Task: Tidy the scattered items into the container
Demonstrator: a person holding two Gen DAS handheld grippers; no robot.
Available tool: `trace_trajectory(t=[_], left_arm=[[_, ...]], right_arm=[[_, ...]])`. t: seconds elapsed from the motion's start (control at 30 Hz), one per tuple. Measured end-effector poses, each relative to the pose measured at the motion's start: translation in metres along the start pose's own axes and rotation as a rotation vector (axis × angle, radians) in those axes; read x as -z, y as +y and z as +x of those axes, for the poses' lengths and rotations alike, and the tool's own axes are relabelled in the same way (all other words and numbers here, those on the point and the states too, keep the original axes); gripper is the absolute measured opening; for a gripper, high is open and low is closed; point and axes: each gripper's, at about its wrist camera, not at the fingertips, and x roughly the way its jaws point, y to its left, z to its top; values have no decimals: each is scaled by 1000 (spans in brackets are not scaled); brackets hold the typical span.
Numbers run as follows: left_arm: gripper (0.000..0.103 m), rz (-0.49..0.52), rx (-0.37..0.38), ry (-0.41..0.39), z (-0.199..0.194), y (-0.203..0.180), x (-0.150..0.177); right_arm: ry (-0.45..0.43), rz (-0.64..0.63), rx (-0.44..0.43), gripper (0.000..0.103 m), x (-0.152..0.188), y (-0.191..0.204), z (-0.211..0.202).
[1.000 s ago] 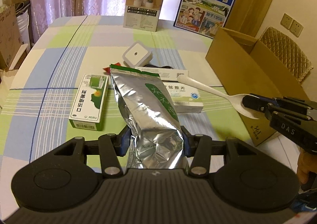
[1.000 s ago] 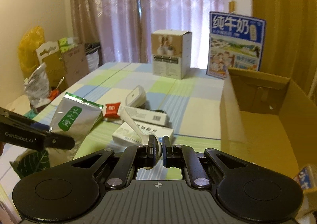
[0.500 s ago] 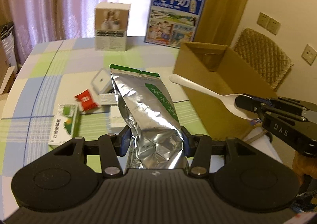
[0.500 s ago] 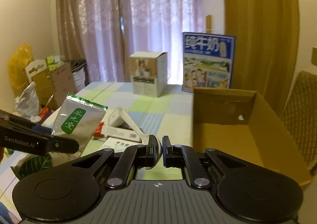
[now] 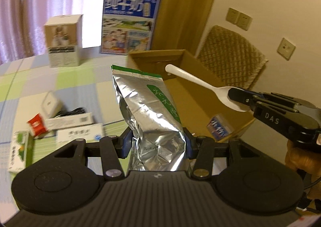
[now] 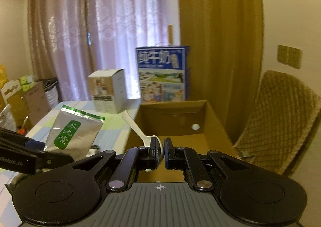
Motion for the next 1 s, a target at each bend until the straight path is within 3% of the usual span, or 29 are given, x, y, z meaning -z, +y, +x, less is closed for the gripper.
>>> trace_trajectory(t=[0.23,0.53,1.0], left_arm=[[44,27,42,-11,19,-32,-27],[44,-24,71,-9,51,-47,-53],[46,-58,59,40,110,-55,-62]], right_arm=[[-1,18,46,3,-3,-33,2],[18,63,80,3,0,-63,16],[53,129,102,3,9,-85,43]])
